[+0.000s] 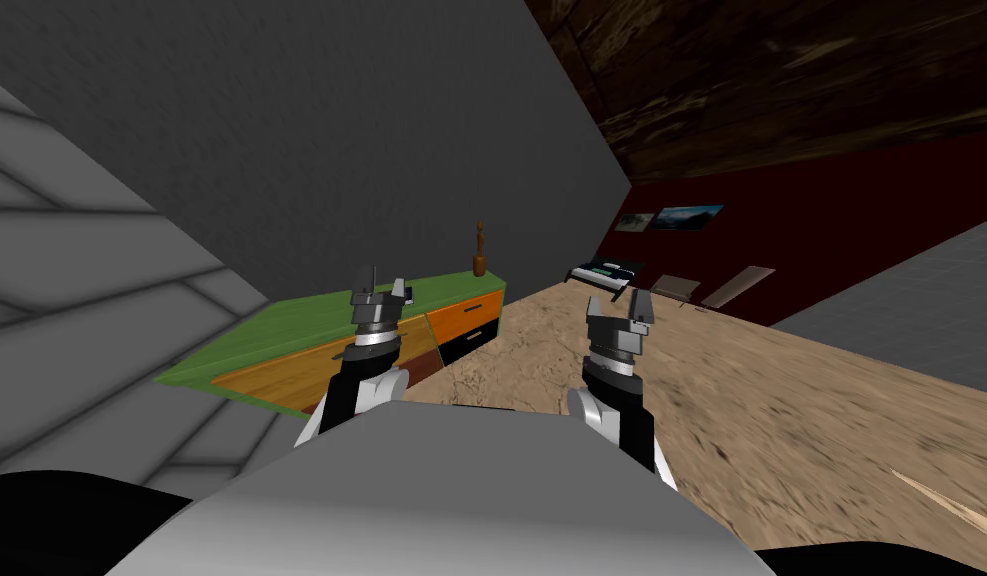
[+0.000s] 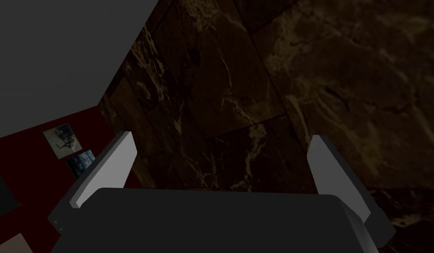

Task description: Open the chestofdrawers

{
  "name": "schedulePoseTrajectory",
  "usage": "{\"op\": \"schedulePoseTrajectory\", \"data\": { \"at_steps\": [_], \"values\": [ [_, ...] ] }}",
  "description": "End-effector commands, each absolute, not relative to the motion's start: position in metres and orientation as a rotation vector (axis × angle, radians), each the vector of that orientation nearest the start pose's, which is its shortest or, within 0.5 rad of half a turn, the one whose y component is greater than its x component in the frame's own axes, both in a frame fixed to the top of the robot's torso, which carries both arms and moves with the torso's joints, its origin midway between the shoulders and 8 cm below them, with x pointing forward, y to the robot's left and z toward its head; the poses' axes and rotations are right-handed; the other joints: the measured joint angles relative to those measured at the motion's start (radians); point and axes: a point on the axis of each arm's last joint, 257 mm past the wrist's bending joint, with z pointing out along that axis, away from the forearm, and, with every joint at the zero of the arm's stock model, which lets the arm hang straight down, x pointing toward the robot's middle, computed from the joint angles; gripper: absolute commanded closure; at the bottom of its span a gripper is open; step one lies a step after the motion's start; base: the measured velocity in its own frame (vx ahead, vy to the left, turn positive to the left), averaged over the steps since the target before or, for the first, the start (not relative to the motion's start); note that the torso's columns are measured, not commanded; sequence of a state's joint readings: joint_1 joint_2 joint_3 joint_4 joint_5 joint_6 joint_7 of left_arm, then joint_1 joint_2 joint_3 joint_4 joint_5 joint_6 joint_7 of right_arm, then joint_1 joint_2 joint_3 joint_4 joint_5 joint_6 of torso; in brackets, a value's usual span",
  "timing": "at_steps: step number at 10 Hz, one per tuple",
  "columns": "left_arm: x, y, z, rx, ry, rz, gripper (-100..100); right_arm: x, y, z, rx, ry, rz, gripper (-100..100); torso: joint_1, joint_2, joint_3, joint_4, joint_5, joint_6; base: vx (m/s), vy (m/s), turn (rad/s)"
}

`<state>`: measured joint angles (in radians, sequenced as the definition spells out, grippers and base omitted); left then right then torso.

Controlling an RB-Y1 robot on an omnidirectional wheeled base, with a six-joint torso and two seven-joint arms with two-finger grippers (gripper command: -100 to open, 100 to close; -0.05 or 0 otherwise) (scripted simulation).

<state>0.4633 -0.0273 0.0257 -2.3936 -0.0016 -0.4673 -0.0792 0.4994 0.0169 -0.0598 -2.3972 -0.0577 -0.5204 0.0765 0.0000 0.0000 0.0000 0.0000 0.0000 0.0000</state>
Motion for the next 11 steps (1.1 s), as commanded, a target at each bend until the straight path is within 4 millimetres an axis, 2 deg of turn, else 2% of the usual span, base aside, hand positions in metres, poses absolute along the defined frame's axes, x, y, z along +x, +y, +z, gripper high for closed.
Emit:
{"op": "schedulePoseTrajectory", "data": {
  "at_steps": [1, 9, 10, 11],
  "values": [
    [0.3235, 0.2815, 0.0796, -0.554, 0.526, -1.236, 0, 0.3082, -0.2984, 0.0797, 0.556, 0.485, 1.236, 0, 0.000, 0.041, -0.082, 0.041, 0.000, 0.000, 0.000, 0.000, 0.000],
    [0.3234, 0.2815, 0.0797, -0.554, 0.526, -1.236, 0, 0.3081, -0.2984, 0.0799, 0.556, 0.485, 1.236, 0, 0.000, 0.618, -1.234, 0.617, 0.000, 0.000, 0.000, 0.000, 0.000],
    [0.3259, 0.2781, 0.0751, -0.535, 0.561, -1.238, -100, 0.3081, -0.2984, 0.0799, 0.556, 0.485, 1.236, 0, 0.000, 0.691, -1.382, 0.691, 0.000, 0.000, 0.034, -0.017, 0.007],
    [0.3280, 0.2765, 0.0704, -0.526, 0.586, -1.239, -100, 0.3082, -0.2984, 0.0797, 0.556, 0.485, 1.236, 0, -0.001, 0.724, -1.452, 0.724, 0.000, 0.000, 0.058, -0.029, 0.011]
  ]
}}
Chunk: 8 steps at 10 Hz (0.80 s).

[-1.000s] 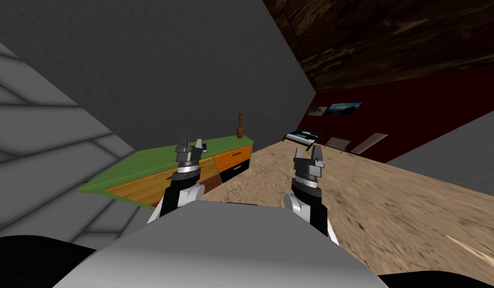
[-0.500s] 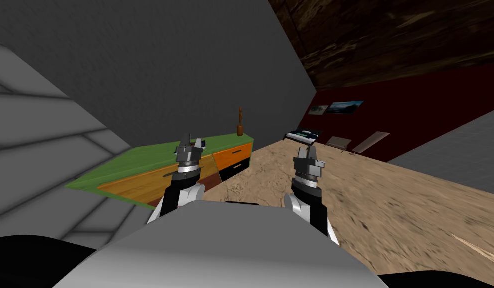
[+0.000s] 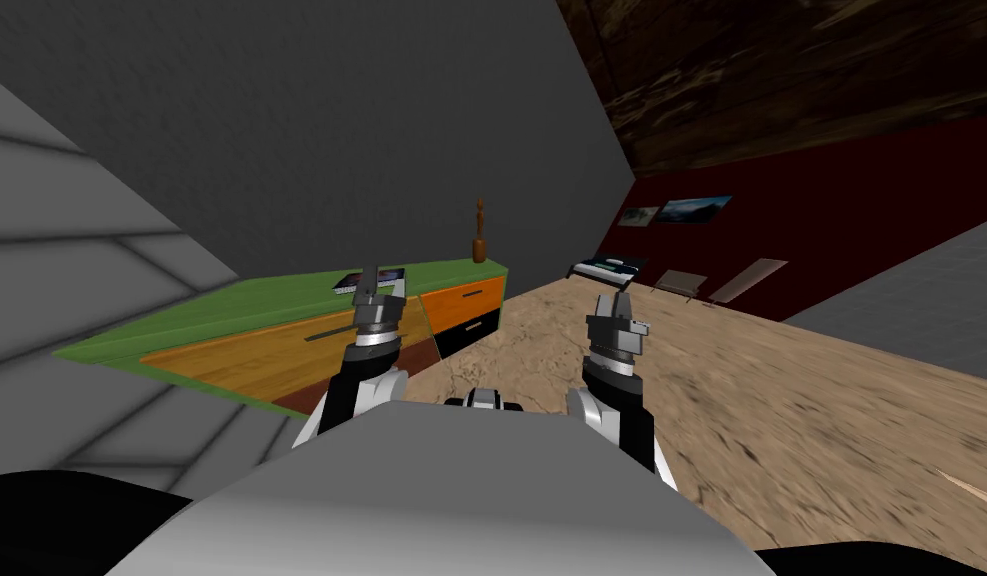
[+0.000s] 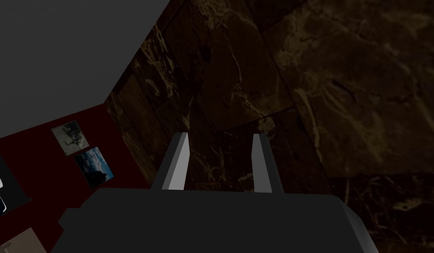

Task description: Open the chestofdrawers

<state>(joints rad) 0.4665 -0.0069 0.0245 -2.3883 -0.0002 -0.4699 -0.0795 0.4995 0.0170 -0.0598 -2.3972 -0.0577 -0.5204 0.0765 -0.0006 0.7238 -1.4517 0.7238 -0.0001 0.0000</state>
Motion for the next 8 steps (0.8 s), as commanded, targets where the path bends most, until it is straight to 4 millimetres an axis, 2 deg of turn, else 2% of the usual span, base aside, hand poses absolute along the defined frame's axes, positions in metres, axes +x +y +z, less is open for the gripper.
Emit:
{"op": "schedulePoseTrajectory", "data": {
  "at_steps": [1, 5, 6, 8],
  "values": [
    [0.330, 0.276, 0.064, -0.520, 0.611, -1.240, -100, 0.308, -0.298, 0.080, 0.557, 0.485, 1.235, 0, 0.000, 0.008, -0.020, 0.009, 0.000, 0.000, 0.085, -0.032, 0.011],
    [0.340, 0.285, 0.029, -0.548, 0.691, -1.234, -100, 0.308, -0.298, 0.080, 0.557, 0.485, 1.235, 0, -0.001, 0.012, -0.026, 0.014, 0.000, 0.000, 0.147, -0.059, 0.019],
    [0.343, 0.294, 0.007, -0.585, 0.719, -1.227, -100, 0.308, -0.298, 0.080, 0.557, 0.485, 1.235, 0, 0.000, 0.013, -0.025, 0.014, 0.000, 0.000, 0.215, -0.124, 0.035],
    [0.345, 0.306, -0.017, -0.631, 0.741, -1.217, -100, 0.308, -0.298, 0.080, 0.557, 0.485, 1.235, 0, -0.002, 0.012, -0.026, 0.014, -0.001, 0.000, 0.229, -0.128, 0.033]
  ]
}}
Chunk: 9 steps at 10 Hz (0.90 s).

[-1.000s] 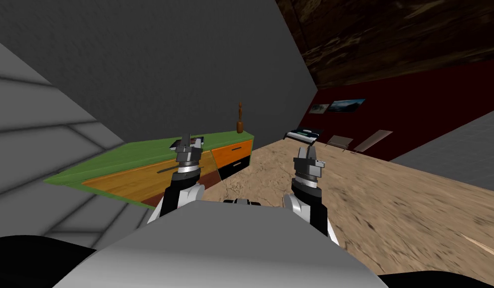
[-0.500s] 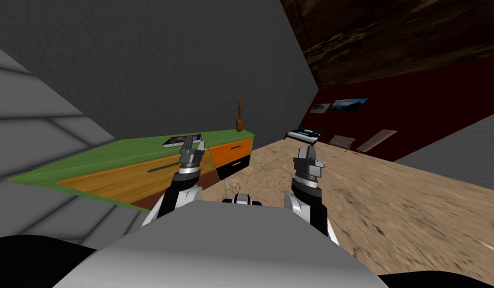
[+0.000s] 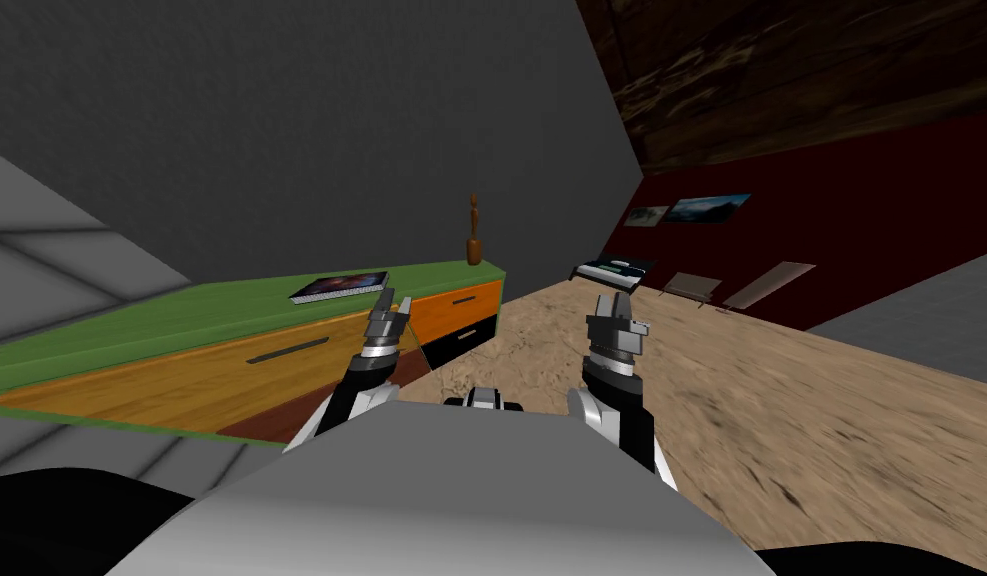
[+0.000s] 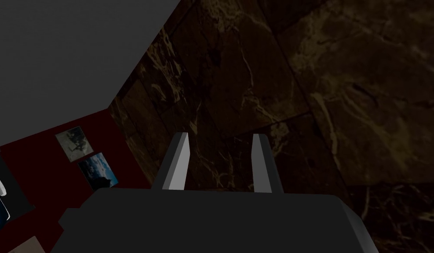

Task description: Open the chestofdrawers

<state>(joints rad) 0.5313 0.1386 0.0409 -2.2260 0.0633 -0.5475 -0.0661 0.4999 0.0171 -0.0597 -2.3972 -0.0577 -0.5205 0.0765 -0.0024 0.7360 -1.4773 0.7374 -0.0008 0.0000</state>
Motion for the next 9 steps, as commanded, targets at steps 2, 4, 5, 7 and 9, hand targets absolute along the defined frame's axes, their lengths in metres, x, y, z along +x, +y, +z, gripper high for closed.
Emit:
{"op": "schedulePoseTrajectory", "data": {
  "at_steps": [2, 4, 5, 7, 9],
  "values": [
    [0.345, 0.318, -0.040, -0.681, 0.758, -1.204, -100, 0.308, -0.298, 0.080, 0.557, 0.485, 1.235, 0, 0.005, 0.002, 0.001, 0.001, 0.001, 0.000, 0.215, -0.086, 0.023],
    [0.343, 0.330, -0.063, -0.730, 0.770, -1.189, -100, 0.308, -0.298, 0.080, 0.557, 0.485, 1.235, 0, 0.003, 0.005, 0.003, 0.001, 0.001, 0.000, 0.165, -0.076, 0.025],
    [0.342, 0.336, -0.074, -0.755, 0.774, -1.181, -100, 0.308, -0.298, 0.080, 0.557, 0.485, 1.235, 0, 0.003, 0.004, 0.003, 0.001, 0.001, 0.000, 0.184, -0.080, 0.021],
    [0.338, 0.348, -0.094, -0.805, 0.777, -1.165, -100, 0.308, -0.298, 0.080, 0.557, 0.485, 1.235, 0, 0.003, 0.002, 0.001, 0.000, 0.001, 0.000, 0.165, -0.069, 0.020],
    [0.333, 0.359, -0.114, -0.856, 0.774, -1.148, -100, 0.308, -0.298, 0.080, 0.557, 0.485, 1.235, 0, 0.002, 0.002, 0.001, 0.001, 0.001, 0.000, 0.153, -0.078, 0.017]
  ]
}}
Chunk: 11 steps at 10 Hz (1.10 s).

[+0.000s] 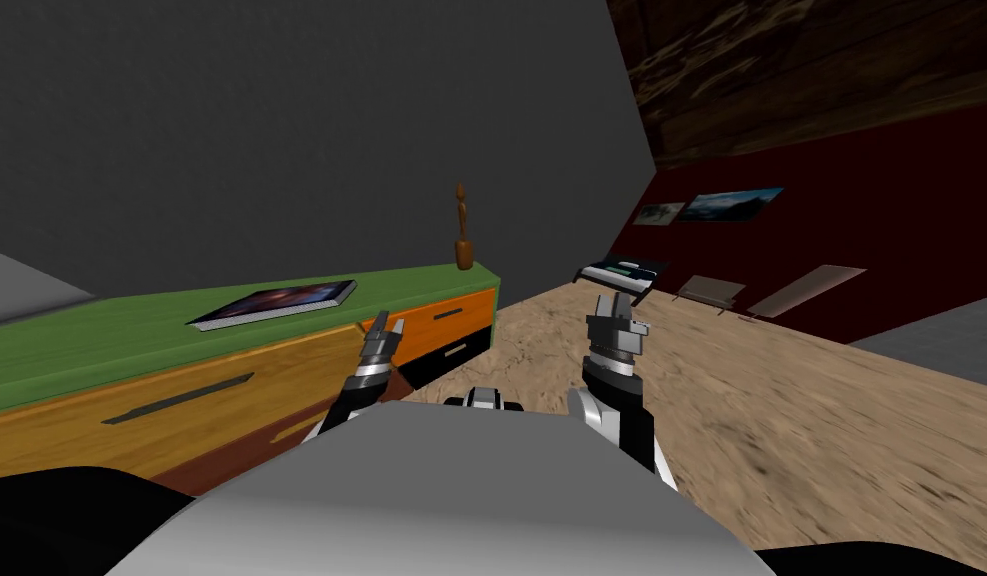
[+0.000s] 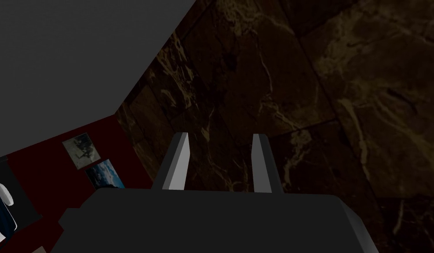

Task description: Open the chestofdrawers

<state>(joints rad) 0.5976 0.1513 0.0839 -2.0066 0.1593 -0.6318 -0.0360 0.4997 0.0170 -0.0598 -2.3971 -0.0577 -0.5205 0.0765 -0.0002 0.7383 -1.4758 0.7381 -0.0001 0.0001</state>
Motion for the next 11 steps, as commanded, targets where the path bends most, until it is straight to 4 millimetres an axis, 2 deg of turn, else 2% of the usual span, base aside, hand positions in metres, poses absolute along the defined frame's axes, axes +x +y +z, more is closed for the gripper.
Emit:
{"op": "schedulePoseTrajectory", "data": {
  "at_steps": [1, 6, 11],
  "values": [
    [0.330, 0.364, -0.124, -0.882, 0.772, -1.139, -100, 0.308, -0.298, 0.080, 0.557, 0.485, 1.235, 0, 0.000, 0.001, 0.000, 0.000, 0.000, 0.000, 0.147, -0.080, 0.019],
    [0.309, 0.390, -0.175, -1.008, 0.763, -1.084, -100, 0.308, -0.298, 0.080, 0.557, 0.485, 1.235, 0, -0.002, 0.000, 0.000, 0.000, 0.000, 0.000, 0.150, -0.074, 0.021],
    [0.275, 0.421, -0.230, -1.132, 0.765, -1.007, -100, 0.308, -0.298, 0.080, 0.557, 0.485, 1.235, 0, 0.000, 0.000, 0.000, 0.000, 0.000, 0.000, 0.176, -0.092, 0.024]
  ]
}}
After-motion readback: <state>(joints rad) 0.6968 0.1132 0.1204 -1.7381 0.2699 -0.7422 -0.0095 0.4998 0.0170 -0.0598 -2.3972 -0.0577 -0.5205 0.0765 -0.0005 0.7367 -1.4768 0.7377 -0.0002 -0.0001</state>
